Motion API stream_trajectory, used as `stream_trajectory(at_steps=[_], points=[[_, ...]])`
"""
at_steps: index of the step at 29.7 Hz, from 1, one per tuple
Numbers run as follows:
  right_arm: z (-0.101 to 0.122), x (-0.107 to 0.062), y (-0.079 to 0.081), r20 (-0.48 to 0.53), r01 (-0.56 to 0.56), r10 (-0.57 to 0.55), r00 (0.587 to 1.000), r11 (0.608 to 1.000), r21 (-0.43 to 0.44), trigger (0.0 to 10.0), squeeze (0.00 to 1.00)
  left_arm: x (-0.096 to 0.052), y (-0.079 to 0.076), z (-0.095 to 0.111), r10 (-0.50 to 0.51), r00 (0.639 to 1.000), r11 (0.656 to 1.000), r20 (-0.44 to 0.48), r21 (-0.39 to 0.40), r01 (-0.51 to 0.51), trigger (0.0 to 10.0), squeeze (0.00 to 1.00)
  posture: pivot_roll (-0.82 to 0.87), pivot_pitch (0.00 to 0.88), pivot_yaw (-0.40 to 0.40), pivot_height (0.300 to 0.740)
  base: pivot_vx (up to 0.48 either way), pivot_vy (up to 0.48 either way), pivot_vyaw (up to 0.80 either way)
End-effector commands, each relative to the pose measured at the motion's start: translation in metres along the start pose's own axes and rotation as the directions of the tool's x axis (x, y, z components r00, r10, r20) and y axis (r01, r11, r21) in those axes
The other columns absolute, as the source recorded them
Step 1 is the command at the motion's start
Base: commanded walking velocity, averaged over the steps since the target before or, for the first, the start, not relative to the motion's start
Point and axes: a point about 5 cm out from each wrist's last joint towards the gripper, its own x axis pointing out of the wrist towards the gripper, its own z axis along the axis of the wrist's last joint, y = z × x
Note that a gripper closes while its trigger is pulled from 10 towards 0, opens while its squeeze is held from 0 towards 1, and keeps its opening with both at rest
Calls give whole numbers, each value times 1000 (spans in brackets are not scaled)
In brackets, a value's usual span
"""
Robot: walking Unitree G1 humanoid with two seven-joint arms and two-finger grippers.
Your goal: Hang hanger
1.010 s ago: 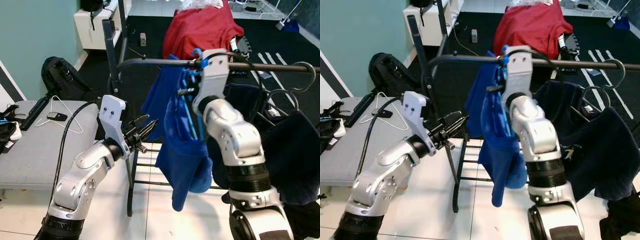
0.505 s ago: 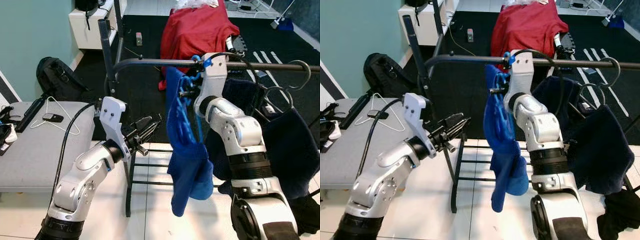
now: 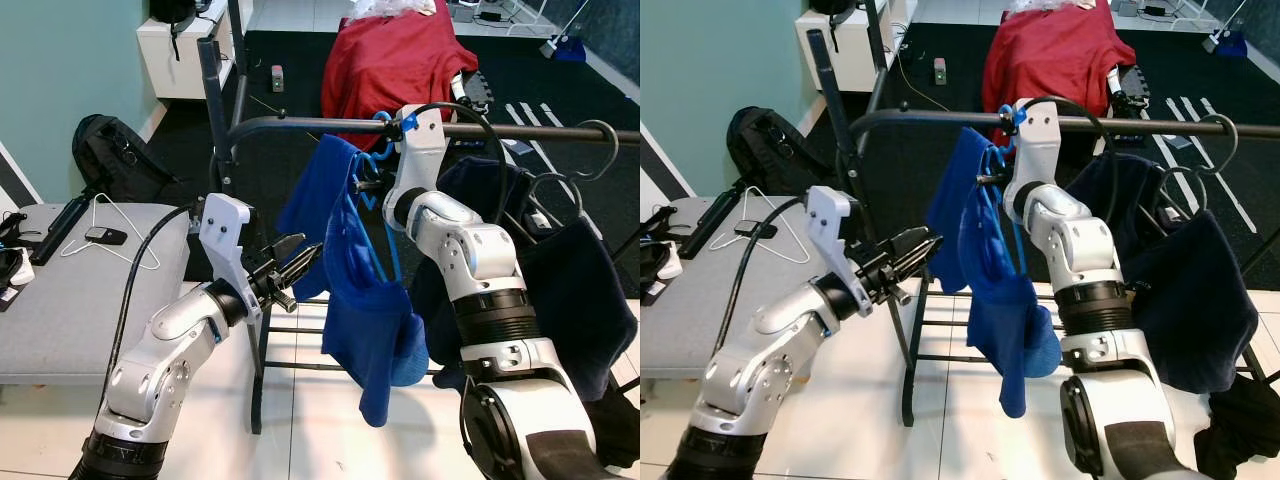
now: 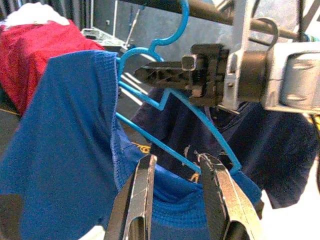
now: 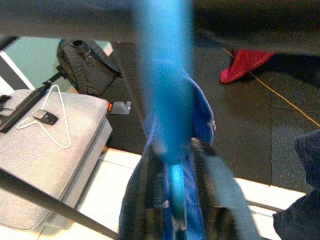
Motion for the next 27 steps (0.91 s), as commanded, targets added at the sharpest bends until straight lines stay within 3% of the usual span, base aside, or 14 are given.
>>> stream_trajectory(at_steps=[1,2,3,4,5,7,8,12,14,16,18,27], points=[[4,0,-3,14,10,-10,1000,1000,3,10000,816,-2,-5,1,-33,999,999,3,-7,33,10000,0,-53,213,-12,740,0,0,0],[4,0,-3,14,10,-10,1000,1000,3,10000,816,-2,-5,1,-33,999,999,3,-7,33,10000,0,-53,213,-12,740,0,0,0],[4,1,-4,13,14,-14,1000,1000,1,10000,1000,-2,-6,1,-42,999,999,6,-12,43,10000,0,-52,213,-12,740,0,0,0],[4,1,-4,13,14,-14,1000,1000,1,10000,1000,-2,-6,1,-42,999,999,6,-12,43,10000,0,-52,213,-12,740,0,0,0],[4,1,-5,13,18,-18,1000,1000,-8,10000,369,-2,-7,2,-49,999,999,11,-14,49,10000,0,-53,213,-12,740,0,0,0],[4,1,-5,13,18,-18,1000,1000,-8,10000,369,-2,-7,2,-49,999,999,11,-14,49,10000,0,-53,213,-12,740,0,0,0],[5,1,-5,18,23,-22,1000,999,-22,10000,0,-2,-8,3,-52,999,999,14,-16,52,10000,0,-49,213,-12,740,0,0,0],[10,-1,-4,45,22,-20,999,999,-43,10000,0,-2,-8,4,-56,998,998,19,-16,57,10000,0,-44,213,-11,740,0,0,0],[15,-7,-2,76,18,-12,997,997,-73,10000,0,-2,-10,5,-81,996,997,22,-18,81,10000,0,-36,210,-10,740,0,0,0],[26,-29,5,143,-5,29,989,987,-163,10000,0,-3,-15,8,-126,992,992,23,-26,127,10000,0,-37,210,0,740,0,0,0],[29,-37,7,159,-13,44,986,981,-191,10000,0,-3,-16,8,-136,990,990,23,-29,136,10000,0,-38,211,1,740,0,0,0],[46,-56,5,188,-12,63,980,966,-259,10000,0,-2,-18,10,-163,986,986,21,-42,164,10000,0,-33,199,15,740,0,0,0]])
